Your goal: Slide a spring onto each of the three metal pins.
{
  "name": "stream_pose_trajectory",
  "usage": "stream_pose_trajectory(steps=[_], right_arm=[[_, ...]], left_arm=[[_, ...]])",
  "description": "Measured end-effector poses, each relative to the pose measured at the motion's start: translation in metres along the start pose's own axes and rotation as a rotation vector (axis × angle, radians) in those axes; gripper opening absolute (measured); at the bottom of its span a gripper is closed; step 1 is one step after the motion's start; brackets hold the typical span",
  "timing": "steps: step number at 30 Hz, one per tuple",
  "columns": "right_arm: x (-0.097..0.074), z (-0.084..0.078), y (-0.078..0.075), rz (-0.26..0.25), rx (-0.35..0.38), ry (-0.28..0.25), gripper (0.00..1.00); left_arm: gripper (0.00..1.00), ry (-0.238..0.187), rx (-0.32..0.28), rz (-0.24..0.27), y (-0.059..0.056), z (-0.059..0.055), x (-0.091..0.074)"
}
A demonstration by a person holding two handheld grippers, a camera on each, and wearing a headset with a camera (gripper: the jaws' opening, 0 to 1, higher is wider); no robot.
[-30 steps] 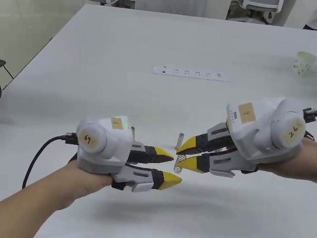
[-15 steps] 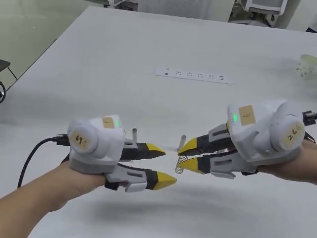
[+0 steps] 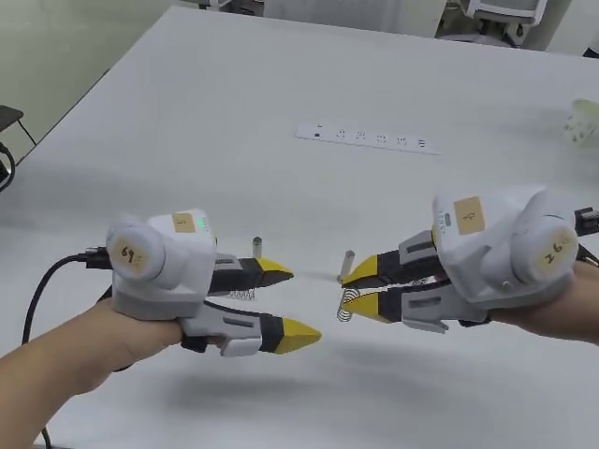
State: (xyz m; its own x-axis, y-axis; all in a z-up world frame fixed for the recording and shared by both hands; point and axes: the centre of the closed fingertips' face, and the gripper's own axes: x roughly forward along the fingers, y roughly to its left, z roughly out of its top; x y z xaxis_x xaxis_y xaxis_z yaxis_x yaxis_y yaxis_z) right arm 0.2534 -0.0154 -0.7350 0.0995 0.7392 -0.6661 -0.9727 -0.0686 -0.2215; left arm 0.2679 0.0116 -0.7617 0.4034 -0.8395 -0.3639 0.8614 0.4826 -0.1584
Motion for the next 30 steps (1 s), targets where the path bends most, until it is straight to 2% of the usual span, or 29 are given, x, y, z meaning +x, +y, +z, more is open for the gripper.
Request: stream_pose_trajectory(steps=[5, 9, 20, 26, 30], right_arm=[[-0.001, -0.002, -0.002, -0.008, 0.004, 0.001, 0.07], [0.0, -0.003, -0.003, -0.01, 0.005, 0.004, 0.07], [0.001, -0.007, -0.004, -0.019, -0.002, 0.016, 0.07], [0.001, -0.008, -0.006, -0.027, 0.004, 0.017, 0.07], [0.001, -0.01, -0.007, -0.032, 0.008, 0.02, 0.07]], left_arm=[[0.5, 0.003, -0.008, 0.03, 0.008, -0.003, -0.008], [0.55, -0.016, -0.036, 0.077, 0.02, -0.002, -0.018], [0.66, -0.013, -0.057, 0.146, 0.036, -0.013, -0.049], [0.74, -0.011, -0.073, 0.181, 0.041, -0.017, -0.059], [0.83, -0.041, -0.086, 0.21, 0.047, -0.014, -0.065]])
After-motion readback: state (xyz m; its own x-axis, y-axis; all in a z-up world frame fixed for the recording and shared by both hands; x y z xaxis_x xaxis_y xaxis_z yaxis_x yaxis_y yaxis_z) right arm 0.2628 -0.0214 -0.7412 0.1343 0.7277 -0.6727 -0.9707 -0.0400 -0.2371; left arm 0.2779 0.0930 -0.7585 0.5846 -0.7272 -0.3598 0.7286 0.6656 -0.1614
